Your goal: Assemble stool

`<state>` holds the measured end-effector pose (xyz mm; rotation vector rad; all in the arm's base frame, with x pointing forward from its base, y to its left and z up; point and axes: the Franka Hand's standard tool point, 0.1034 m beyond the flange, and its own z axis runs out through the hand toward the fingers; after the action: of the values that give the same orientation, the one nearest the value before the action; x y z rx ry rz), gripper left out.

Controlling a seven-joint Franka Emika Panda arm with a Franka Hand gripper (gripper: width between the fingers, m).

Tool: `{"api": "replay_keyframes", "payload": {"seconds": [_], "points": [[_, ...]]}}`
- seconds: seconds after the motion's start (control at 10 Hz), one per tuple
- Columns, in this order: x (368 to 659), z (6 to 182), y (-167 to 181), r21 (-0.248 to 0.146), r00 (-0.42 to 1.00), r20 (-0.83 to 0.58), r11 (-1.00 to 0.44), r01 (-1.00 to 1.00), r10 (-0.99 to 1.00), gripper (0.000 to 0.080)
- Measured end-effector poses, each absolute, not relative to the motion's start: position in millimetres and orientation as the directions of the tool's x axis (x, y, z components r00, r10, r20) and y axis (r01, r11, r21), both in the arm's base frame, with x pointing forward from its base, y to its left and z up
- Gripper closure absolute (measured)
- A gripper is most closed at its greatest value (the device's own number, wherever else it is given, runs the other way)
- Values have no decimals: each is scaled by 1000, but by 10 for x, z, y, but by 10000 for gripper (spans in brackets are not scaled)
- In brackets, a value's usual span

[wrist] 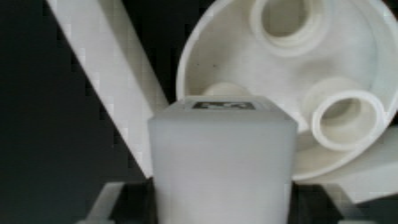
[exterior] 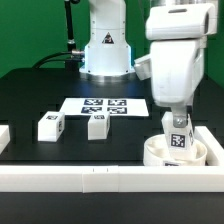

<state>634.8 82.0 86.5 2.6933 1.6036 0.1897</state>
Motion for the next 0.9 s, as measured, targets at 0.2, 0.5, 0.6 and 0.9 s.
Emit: {"api": "replay_keyframes", "payload": {"seconds": [0.2,0.5,0.6,0.9], "points": [[6346,863,822,41,631,114,-638,769,767,465],[6335,863,893,-6,891,153,-901,434,428,465],[6341,866,951,-30,948,165,-959,282,273,465],[6355,870,1050,-118,979,175,-989,-87,-107,465]]}}
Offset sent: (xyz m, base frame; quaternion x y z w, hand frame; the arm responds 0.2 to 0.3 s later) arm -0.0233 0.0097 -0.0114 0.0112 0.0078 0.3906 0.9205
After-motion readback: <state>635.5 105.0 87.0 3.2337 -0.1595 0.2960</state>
